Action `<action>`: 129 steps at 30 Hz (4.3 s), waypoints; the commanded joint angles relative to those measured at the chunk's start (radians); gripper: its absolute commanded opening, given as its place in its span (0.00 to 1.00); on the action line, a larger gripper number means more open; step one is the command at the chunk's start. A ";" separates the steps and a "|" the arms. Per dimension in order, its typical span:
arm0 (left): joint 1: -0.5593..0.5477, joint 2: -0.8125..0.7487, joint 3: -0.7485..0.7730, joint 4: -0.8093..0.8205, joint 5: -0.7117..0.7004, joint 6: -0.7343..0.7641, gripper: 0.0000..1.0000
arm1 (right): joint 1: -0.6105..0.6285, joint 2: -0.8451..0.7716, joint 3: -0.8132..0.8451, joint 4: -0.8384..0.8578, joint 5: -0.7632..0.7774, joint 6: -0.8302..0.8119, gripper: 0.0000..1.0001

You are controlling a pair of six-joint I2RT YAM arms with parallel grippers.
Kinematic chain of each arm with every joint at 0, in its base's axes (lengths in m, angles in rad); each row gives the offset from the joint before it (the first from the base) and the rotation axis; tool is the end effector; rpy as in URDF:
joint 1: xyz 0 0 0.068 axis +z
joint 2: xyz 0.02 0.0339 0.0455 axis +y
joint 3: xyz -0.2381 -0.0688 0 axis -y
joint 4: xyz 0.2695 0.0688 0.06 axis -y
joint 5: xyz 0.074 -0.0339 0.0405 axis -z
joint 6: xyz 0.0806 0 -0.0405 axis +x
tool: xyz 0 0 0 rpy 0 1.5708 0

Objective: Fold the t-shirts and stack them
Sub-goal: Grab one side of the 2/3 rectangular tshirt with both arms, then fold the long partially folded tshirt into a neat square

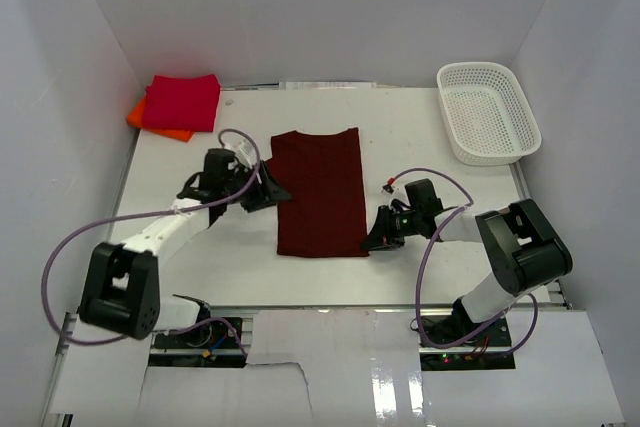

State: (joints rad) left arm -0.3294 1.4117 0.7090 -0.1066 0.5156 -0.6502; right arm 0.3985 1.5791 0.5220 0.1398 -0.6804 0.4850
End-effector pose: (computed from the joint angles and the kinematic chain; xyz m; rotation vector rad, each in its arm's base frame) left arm 0.2958 -0.1431 0.1159 -0.1389 2.5118 -1.0532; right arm 0.2474 0.1592 0.0379 -0.1978 2.5927 1.2002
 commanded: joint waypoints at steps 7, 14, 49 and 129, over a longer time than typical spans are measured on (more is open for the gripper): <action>0.062 -0.244 0.057 -0.427 -0.261 0.130 0.86 | 0.008 0.002 -0.036 -0.043 0.067 -0.019 0.08; 0.062 -0.255 -0.112 -0.351 -0.118 0.001 0.82 | 0.008 -0.004 -0.034 -0.049 0.068 -0.017 0.08; -0.028 -0.079 -0.241 -0.125 -0.149 -0.080 0.67 | 0.010 0.015 -0.030 -0.034 0.058 -0.006 0.08; 0.027 0.130 0.513 -0.466 -0.045 -0.025 0.00 | -0.047 -0.019 0.702 -0.727 0.028 -0.218 0.08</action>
State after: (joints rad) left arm -0.3149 1.5200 1.1503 -0.5949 0.4377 -0.6983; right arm 0.3656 1.5326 1.1690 -0.5591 -0.6342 0.3016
